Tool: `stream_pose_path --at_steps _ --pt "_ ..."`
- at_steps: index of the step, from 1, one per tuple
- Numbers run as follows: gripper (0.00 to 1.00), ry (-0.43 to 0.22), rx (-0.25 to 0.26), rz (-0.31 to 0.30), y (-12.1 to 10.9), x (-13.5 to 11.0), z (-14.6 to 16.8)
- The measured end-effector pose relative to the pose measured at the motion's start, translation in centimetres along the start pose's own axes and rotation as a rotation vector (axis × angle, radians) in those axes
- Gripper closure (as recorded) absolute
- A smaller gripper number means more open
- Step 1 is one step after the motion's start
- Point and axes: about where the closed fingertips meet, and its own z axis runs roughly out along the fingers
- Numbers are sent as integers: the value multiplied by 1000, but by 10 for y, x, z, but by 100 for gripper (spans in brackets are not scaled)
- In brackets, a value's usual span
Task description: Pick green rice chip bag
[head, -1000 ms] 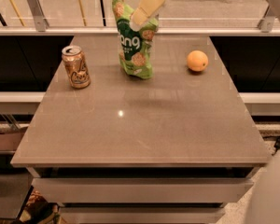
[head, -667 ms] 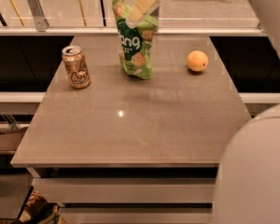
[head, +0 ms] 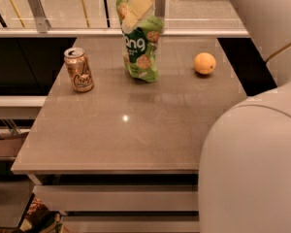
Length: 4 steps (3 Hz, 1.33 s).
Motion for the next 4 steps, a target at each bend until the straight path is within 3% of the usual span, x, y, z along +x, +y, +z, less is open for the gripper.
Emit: stream_pose_path --at_steps 2,4 --pt "0 7 -73 -44 25 -16 34" --pt "0 36 -115 -38 33 -10 62"
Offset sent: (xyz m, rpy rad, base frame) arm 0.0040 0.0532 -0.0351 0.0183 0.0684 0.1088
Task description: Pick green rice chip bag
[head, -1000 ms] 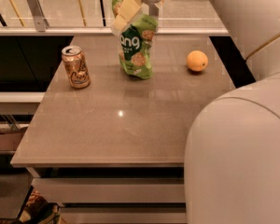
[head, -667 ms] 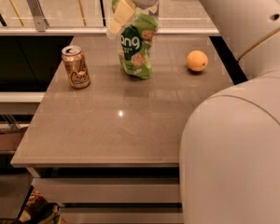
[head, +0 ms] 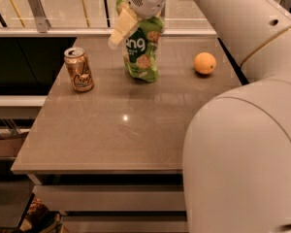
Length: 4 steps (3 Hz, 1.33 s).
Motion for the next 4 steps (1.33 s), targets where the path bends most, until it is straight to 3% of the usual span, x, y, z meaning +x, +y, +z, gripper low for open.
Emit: stream_pose_path --at_steps 1,4 --pt "17 22 -8 9 -1 9 11" --pt "87 19 -12 4 1 5 19"
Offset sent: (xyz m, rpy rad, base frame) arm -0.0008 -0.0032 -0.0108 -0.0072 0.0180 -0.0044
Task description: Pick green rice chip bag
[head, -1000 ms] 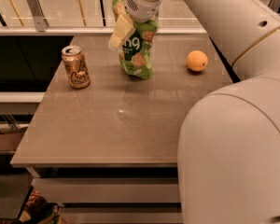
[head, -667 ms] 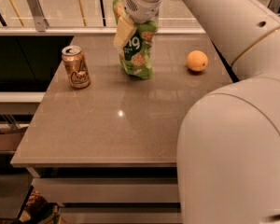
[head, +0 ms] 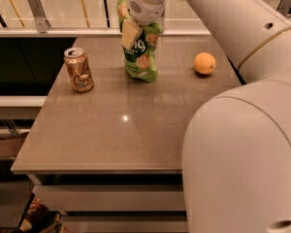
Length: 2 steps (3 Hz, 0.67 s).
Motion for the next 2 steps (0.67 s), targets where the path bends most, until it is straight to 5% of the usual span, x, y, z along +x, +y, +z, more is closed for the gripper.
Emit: stream_pose_path --at_steps 1,2 --pt "100 1 -2 -1 0 -1 3" --pt "100 0 -2 -1 1 -1 3"
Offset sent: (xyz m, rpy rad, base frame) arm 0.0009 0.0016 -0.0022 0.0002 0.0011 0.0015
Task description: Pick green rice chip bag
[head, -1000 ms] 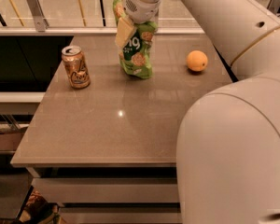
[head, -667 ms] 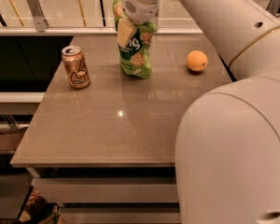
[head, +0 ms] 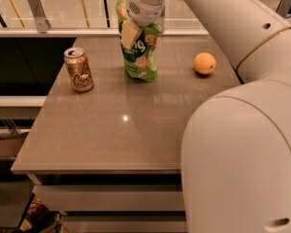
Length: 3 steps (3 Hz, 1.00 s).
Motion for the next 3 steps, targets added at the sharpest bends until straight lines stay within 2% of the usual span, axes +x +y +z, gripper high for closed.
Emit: stream_pose_path --at_steps 1,3 --pt "100 -10 -14 -13 1 -1 -2" --pt "100 -79 -3 -45 1 -3 -43"
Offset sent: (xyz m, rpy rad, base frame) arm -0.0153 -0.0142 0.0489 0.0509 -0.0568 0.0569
